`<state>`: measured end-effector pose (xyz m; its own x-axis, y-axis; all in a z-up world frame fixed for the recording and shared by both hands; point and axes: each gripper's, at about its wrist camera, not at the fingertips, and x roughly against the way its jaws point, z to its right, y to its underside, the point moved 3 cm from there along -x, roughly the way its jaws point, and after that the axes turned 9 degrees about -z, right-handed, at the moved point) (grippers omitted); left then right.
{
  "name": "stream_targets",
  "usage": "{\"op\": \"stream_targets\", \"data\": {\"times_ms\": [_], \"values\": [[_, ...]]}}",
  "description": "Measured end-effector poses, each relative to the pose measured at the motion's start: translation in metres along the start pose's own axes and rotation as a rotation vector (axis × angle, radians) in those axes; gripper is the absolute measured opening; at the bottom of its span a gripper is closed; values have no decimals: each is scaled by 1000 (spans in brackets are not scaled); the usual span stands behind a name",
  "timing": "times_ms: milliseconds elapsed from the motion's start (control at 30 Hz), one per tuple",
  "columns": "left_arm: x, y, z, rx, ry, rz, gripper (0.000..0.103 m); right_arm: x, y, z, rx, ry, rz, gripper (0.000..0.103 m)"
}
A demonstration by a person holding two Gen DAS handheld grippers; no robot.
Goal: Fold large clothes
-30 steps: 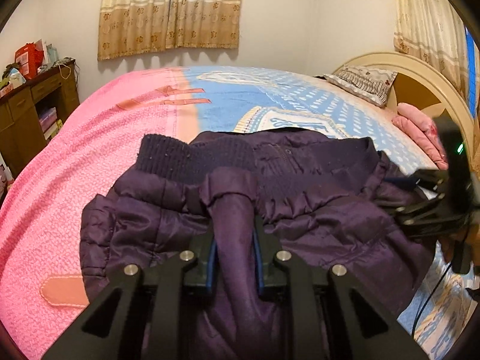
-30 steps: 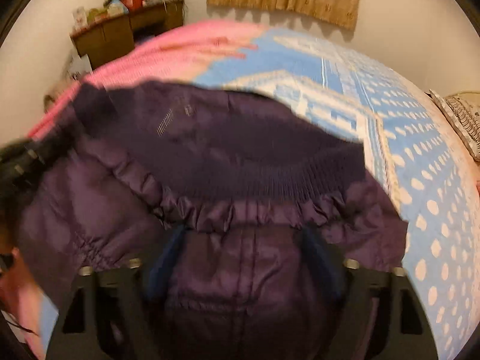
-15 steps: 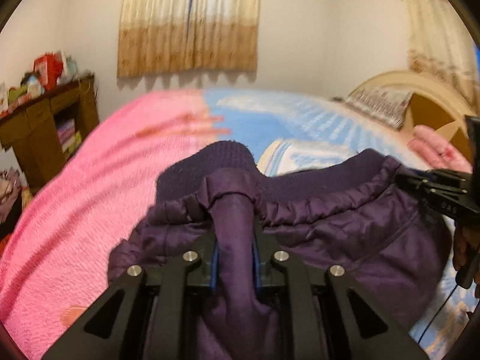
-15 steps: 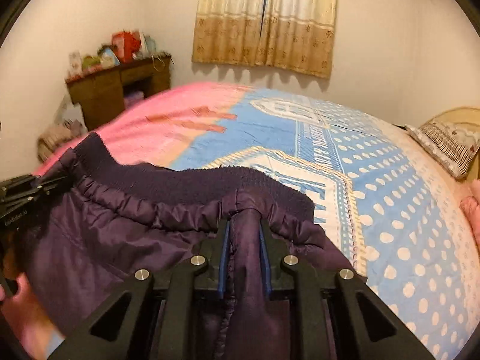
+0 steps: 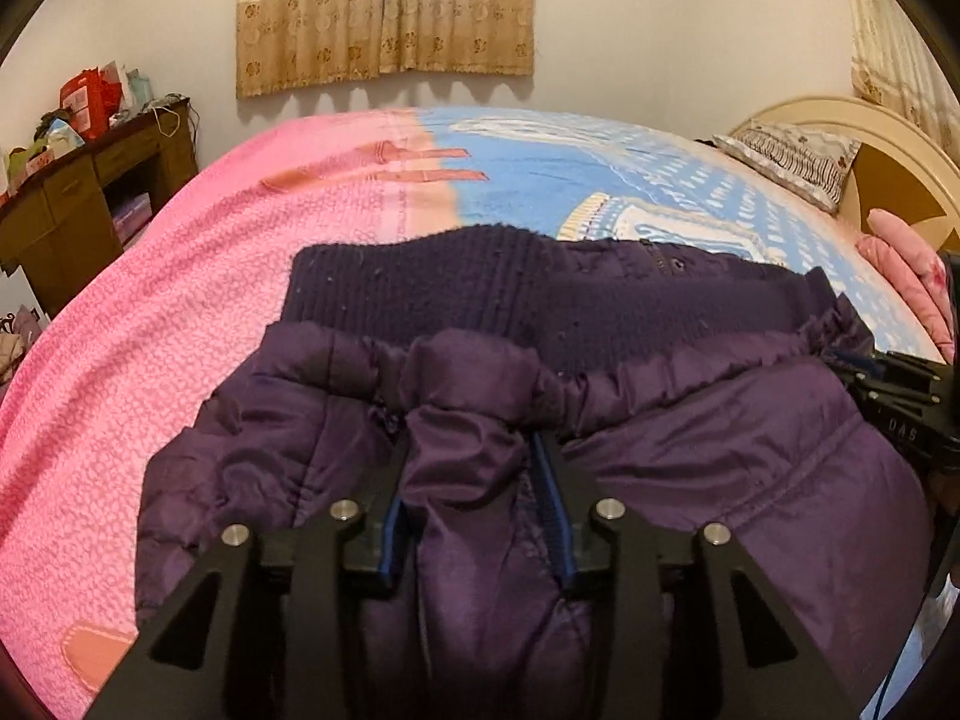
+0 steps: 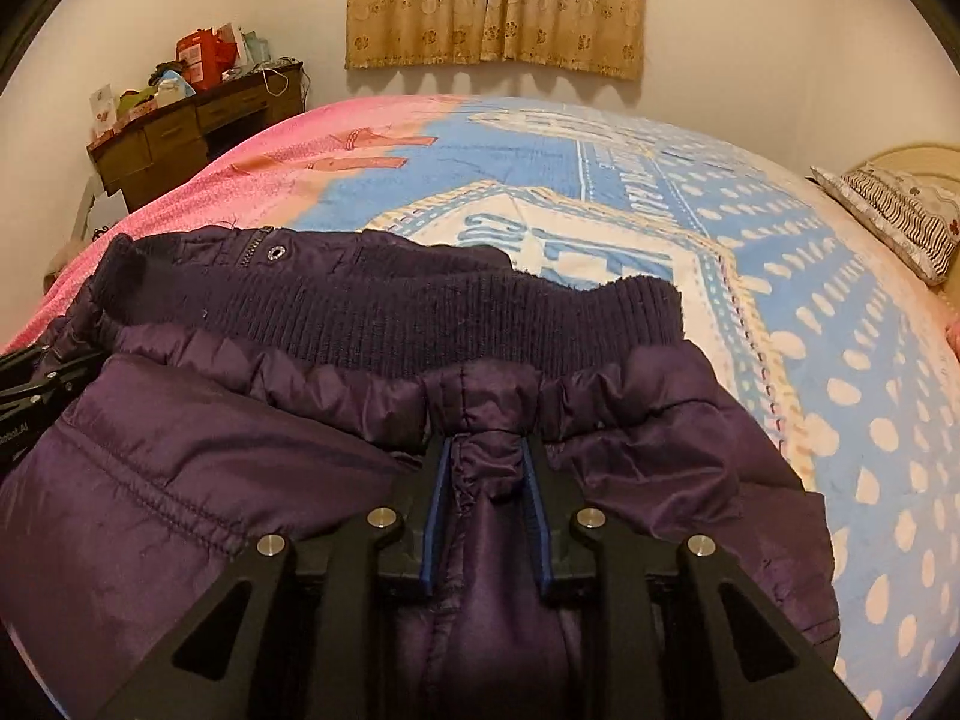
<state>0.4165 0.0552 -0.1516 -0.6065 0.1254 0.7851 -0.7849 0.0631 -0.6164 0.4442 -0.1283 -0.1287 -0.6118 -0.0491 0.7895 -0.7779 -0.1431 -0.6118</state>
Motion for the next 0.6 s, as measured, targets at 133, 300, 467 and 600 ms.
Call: {"op": "stream_targets", "data": {"times_ms": [133,300,467,600], "values": [[1,2,1,2,2,1,43,-3,1,-4,17,26,5,24],[22,-3,2,34,1,9,54,-4,2,-5,17,24,14,24],[73,-22,-14,143,-93,221,90,-3,2,-4,17,26,20,24],[23,-23,-13,133,-197,36,90,3,2,-8,39,40,3,29]]}}
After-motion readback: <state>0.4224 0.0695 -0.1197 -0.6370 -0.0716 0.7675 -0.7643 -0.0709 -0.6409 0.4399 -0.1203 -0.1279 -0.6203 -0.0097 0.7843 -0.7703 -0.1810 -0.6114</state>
